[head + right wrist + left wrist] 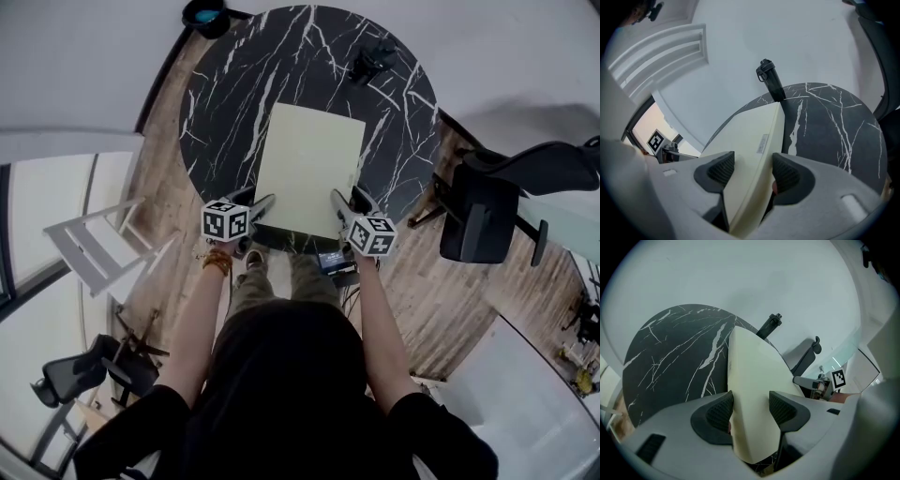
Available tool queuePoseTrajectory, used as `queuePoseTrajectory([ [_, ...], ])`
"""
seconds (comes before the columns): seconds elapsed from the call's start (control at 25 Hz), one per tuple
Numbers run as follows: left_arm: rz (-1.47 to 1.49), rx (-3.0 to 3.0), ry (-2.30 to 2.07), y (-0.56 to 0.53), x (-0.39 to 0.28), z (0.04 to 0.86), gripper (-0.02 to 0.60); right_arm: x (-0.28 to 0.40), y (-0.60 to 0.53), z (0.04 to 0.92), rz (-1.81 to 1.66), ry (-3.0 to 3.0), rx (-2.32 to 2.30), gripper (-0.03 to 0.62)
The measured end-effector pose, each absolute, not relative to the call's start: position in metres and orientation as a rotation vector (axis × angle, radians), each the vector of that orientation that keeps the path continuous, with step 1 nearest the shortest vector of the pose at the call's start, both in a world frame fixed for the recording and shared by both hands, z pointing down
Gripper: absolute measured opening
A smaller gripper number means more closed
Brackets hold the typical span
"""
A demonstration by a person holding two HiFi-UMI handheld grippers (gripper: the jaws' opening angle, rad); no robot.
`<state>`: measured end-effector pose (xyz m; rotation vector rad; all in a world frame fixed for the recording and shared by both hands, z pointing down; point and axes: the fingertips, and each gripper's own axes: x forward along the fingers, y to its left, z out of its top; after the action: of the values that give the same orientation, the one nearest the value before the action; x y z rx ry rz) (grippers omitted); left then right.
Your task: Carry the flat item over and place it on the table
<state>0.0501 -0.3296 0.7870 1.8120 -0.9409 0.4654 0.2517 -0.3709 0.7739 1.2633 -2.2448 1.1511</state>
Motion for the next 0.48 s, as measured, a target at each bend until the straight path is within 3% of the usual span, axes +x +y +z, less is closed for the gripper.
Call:
queuePoseTrajectory([
  [0.48,0.496,1.822,-0.944,-0.325,0.047,0.792,0.252,0.250,-0.366,0.785,1.135,-2.175,1.225,0.249],
])
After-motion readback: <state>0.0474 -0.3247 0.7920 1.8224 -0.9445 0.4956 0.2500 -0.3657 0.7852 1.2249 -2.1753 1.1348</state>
